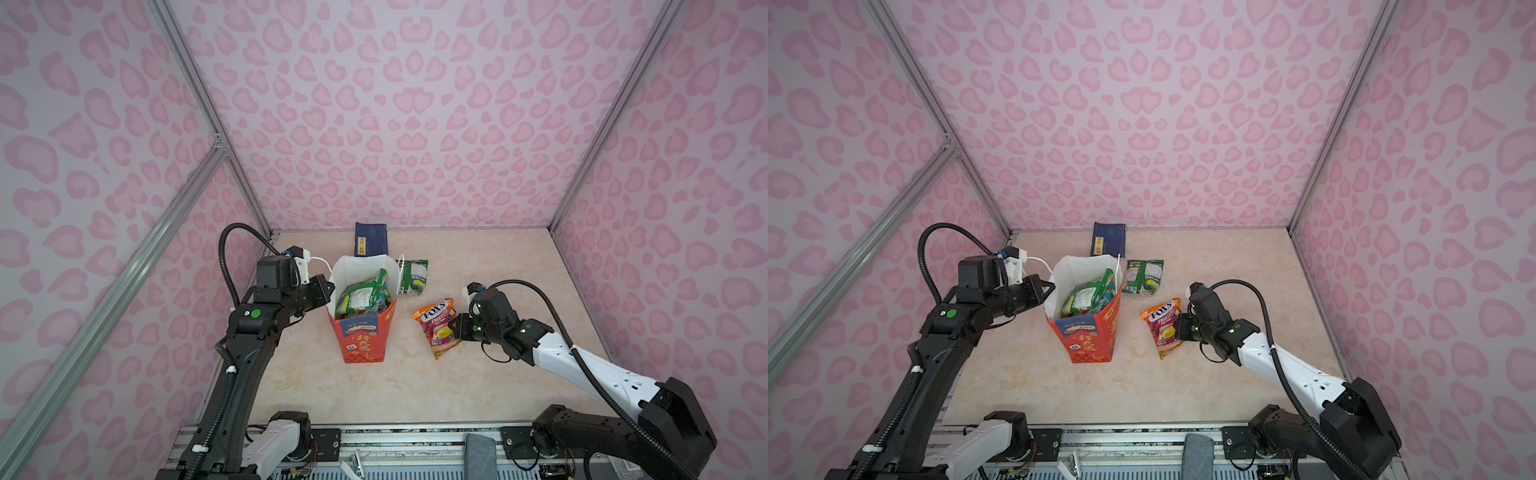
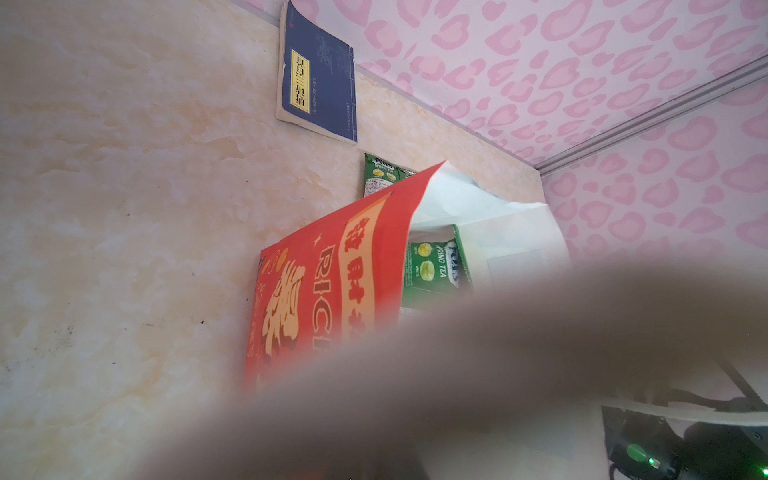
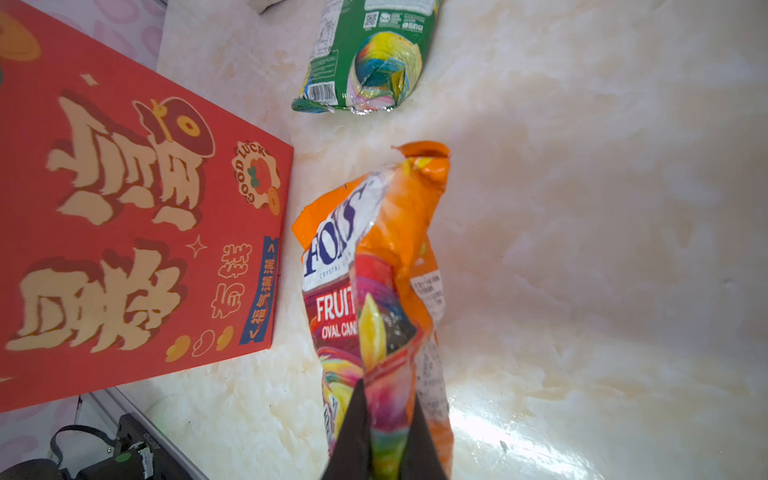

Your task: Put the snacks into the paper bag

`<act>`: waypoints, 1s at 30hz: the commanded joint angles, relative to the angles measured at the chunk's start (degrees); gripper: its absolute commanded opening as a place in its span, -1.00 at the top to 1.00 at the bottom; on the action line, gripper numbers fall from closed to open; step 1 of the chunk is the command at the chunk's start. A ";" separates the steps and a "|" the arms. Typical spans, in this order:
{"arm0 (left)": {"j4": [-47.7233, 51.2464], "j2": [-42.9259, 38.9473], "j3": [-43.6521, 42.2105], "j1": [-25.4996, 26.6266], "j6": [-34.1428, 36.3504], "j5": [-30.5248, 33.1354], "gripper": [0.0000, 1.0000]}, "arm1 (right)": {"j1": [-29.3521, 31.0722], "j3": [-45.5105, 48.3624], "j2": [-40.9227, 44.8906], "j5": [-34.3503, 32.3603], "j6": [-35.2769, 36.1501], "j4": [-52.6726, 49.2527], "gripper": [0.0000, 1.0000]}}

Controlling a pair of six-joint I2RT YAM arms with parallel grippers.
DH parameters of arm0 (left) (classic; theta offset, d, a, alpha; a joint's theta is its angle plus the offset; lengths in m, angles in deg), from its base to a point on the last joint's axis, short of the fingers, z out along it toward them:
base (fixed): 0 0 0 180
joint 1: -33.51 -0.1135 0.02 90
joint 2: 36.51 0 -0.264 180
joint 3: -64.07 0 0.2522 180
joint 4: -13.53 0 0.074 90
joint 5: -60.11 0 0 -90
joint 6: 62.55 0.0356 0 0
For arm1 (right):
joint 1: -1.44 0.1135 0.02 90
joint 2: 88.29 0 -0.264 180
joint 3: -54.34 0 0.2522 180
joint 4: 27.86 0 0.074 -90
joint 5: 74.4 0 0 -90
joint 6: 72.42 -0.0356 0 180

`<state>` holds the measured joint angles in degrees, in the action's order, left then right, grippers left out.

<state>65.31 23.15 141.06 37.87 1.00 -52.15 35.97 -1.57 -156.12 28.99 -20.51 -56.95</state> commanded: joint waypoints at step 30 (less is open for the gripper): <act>-3.00 -0.73 -0.03 -0.05 0.27 -2.00 0.85 | 4.29 -39.01 2.68 -9.26 6.13 -15.94 1.00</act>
<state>65.29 22.98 141.06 37.87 1.00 -52.57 39.66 -37.46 -152.14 21.23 -16.07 -73.30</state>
